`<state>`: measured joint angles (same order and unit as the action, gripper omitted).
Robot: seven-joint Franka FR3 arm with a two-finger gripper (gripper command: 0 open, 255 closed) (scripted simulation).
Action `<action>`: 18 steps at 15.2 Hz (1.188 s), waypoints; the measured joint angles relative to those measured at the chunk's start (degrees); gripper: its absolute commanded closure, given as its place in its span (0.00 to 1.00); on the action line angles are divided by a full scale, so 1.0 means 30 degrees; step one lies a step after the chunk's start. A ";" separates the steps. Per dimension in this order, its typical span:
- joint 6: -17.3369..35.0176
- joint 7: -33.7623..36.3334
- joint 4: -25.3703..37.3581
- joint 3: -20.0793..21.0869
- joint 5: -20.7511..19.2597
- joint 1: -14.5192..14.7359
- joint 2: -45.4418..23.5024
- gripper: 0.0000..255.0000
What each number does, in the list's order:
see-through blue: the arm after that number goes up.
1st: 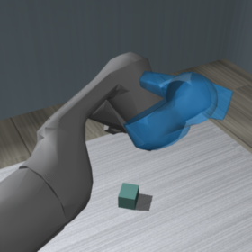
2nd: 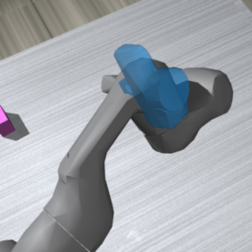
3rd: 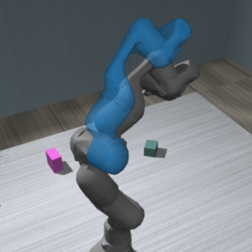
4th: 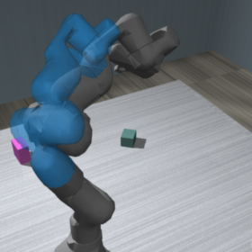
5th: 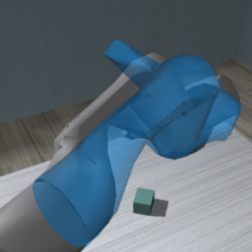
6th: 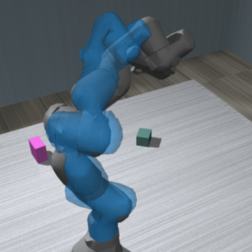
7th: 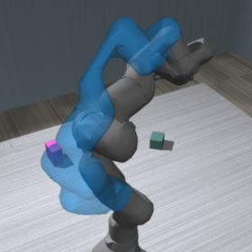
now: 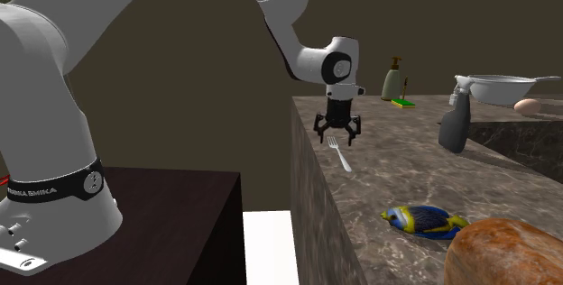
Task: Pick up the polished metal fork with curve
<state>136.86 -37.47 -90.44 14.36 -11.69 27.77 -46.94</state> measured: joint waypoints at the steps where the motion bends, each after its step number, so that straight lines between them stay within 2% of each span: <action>1: 0.0107 0.0023 -0.0034 -0.0021 -0.0022 0.0020 -0.0082 0.00; 2: 0.0177 0.0027 -0.0065 -0.0032 -0.0035 0.0022 -0.0120 1.00; 13: 0.0185 0.0027 -0.0105 -0.0026 -0.0034 0.0004 -0.0039 1.00; 18: -0.0468 -0.0054 -0.0310 0.0156 0.0140 -0.0136 0.0781 1.00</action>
<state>135.45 -37.63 -91.37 14.83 -11.27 27.36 -44.59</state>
